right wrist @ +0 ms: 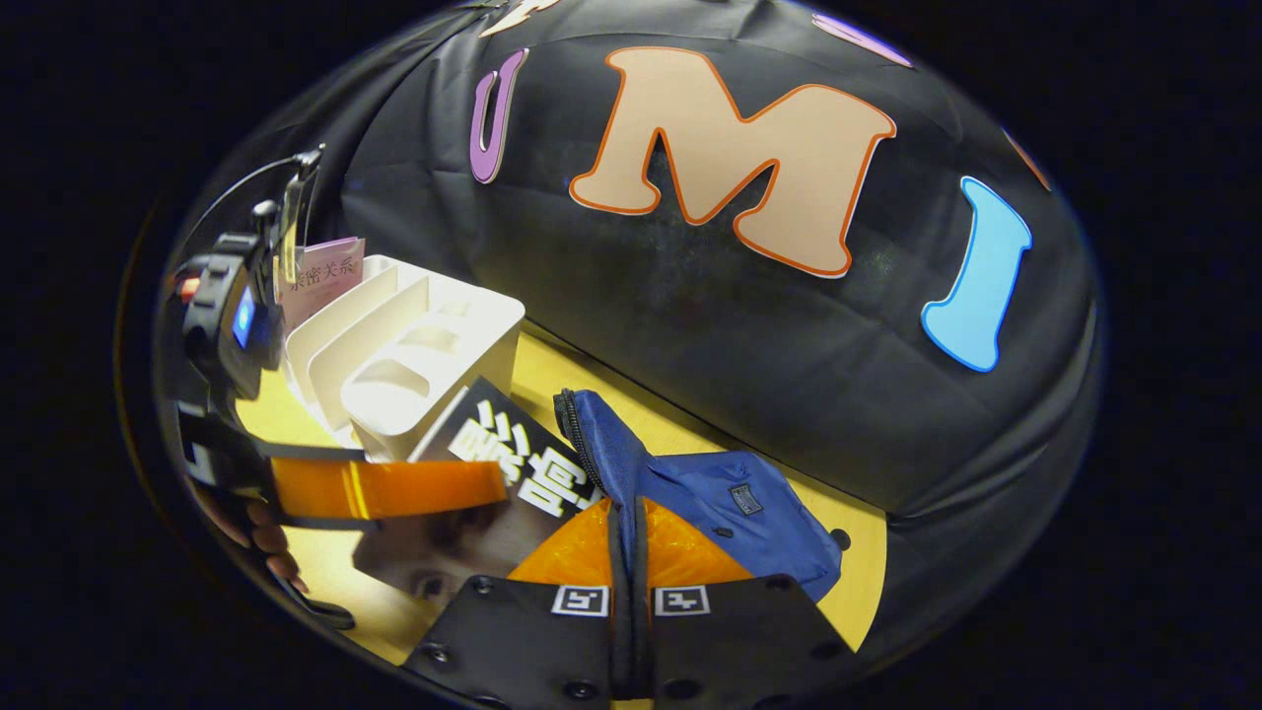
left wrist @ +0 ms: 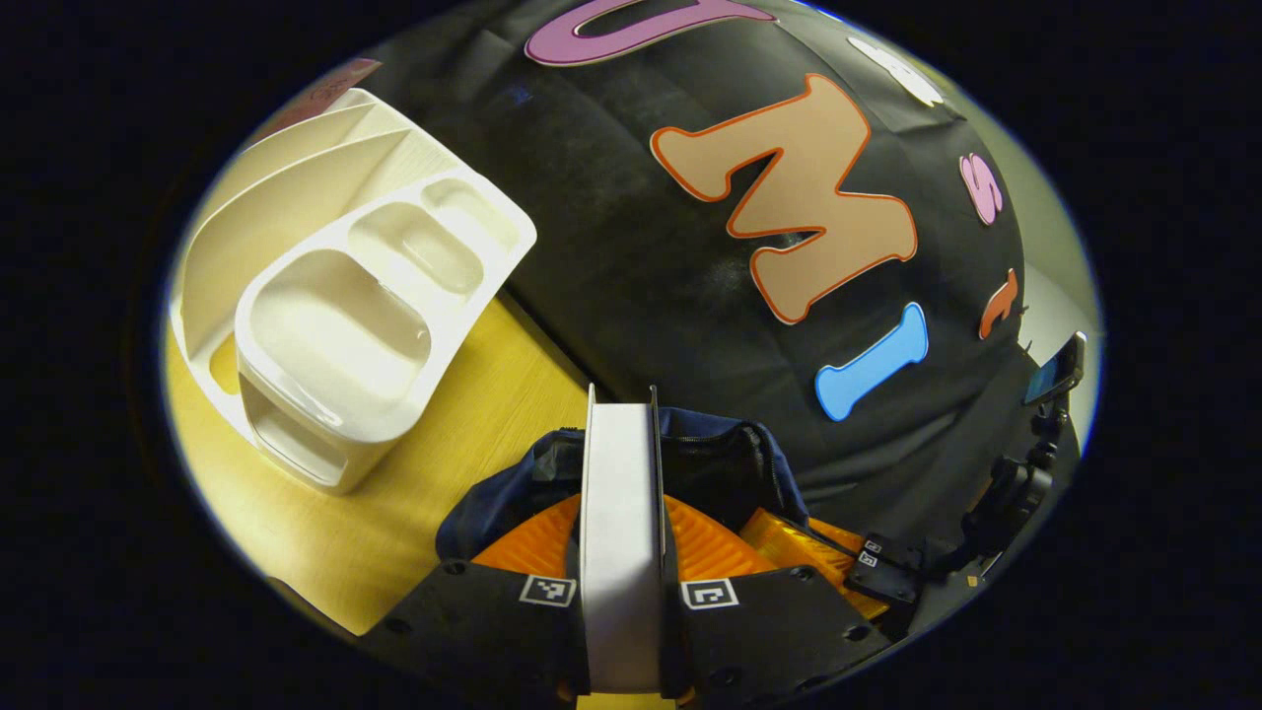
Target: Open the schoolbag, grab two books from the bookshelf and put them into the schoolbag.
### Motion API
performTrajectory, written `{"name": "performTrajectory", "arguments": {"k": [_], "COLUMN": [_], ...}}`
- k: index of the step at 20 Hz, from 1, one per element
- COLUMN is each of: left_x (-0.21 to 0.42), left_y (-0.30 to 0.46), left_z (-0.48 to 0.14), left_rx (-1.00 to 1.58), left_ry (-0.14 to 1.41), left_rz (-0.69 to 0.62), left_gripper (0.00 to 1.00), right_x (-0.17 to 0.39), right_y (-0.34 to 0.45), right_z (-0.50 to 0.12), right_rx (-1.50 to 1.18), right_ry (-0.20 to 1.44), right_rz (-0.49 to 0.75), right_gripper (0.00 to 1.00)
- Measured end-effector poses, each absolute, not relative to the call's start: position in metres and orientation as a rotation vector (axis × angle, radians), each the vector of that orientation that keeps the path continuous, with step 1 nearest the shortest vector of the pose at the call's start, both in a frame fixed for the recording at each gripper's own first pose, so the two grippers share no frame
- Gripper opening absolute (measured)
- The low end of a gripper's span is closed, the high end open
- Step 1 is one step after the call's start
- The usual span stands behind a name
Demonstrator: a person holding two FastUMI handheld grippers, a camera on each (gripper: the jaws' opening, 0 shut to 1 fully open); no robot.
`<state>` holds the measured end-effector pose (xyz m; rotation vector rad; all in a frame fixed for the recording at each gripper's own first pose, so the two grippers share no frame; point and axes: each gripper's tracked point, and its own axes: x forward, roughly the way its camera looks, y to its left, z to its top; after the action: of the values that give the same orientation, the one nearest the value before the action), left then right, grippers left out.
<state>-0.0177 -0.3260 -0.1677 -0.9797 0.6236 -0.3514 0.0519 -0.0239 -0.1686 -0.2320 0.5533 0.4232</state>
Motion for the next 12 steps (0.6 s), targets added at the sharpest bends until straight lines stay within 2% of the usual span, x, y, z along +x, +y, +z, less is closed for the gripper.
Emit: {"name": "performTrajectory", "arguments": {"k": [12], "left_x": [-0.005], "left_y": [-0.4], "left_z": [-0.205], "left_rx": [-1.085], "left_ry": [0.676], "left_rz": [-0.367], "left_gripper": [0.27], "right_x": [0.037], "right_y": [-0.01], "right_z": [-0.162], "right_rx": [-0.19], "right_ry": [0.563], "right_rz": [0.483], "right_gripper": [0.03]}}
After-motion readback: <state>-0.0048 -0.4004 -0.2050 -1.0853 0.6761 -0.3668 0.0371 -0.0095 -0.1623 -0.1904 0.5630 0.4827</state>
